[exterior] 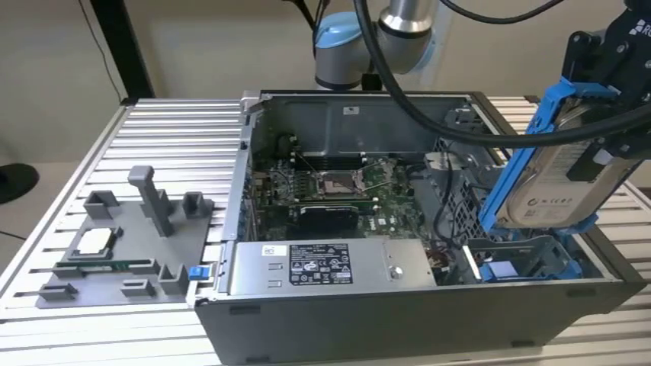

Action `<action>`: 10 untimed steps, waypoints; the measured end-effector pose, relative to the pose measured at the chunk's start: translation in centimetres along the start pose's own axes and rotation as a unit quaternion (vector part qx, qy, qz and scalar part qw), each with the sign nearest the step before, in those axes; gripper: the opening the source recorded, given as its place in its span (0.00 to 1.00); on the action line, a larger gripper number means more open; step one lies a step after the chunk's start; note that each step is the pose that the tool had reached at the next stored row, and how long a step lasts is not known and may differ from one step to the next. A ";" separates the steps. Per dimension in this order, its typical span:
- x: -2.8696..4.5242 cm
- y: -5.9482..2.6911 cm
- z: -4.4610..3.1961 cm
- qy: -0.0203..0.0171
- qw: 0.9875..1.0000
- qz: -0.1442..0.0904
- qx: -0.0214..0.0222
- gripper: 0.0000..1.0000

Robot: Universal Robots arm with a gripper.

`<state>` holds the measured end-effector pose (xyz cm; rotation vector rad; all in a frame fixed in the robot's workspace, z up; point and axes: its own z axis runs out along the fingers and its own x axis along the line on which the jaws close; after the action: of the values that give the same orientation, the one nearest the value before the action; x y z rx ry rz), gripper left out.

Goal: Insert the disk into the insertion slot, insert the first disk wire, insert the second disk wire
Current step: 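Insert the disk into the insertion slot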

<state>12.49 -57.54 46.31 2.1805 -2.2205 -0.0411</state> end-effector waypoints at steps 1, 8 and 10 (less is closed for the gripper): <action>0.00 -0.01 0.07 0.000 1.000 0.000 0.000 0.00; 0.00 -0.01 0.16 0.000 1.000 0.000 0.000 0.00; 0.00 -0.02 0.22 0.000 1.000 0.000 0.000 0.00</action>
<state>12.50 -57.54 46.08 2.1806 -2.2205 -0.0413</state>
